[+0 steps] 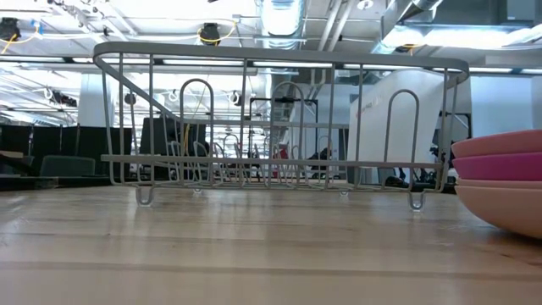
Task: Sort dishes
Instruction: Put the brown plate in the dish rack
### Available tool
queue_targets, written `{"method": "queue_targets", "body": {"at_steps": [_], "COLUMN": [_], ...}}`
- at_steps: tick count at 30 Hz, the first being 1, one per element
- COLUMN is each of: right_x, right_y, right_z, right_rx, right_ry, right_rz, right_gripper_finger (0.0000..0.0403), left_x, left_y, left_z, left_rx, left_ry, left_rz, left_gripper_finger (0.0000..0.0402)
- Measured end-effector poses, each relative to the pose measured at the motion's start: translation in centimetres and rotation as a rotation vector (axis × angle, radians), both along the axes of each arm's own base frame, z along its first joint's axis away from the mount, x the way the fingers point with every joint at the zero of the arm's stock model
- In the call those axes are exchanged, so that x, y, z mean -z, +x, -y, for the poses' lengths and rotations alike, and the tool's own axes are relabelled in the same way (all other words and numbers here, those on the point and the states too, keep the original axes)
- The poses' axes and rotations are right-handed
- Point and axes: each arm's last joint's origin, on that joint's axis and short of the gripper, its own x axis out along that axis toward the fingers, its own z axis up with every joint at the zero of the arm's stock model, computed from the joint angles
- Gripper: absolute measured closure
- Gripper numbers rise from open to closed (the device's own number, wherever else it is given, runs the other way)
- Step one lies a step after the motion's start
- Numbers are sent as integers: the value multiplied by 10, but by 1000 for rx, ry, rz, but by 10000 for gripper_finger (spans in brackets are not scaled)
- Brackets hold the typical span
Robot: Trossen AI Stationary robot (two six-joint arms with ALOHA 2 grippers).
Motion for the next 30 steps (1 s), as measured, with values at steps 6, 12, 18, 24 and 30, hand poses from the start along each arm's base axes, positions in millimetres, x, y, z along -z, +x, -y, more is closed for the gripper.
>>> {"method": "queue_targets", "body": {"at_steps": [6,12,18,24,30], "right_x": [6,9,14,31,47], "right_y": [5,2,-3,3,10], "right_z": [0,1,8,8,1], "right_rx": [-8,15,34,-6,-77], "right_ry": [-14,13,-74,-201,-285], "right_rz": [-30,-113,-185,-266,-318], "right_gripper_finger": [74,73,75,76,76], "left_x": [9,8,8,8,8], "left_y": [7,7,7,7,7], "left_z": [6,5,5,4,4], "left_rx": [0,1,-1,-15,-21], "left_ry": [27,30,41,42,43], "left_rz": [-31,-29,-26,-23,-22], "left_gripper_finger": [402,402,401,402,402]}}
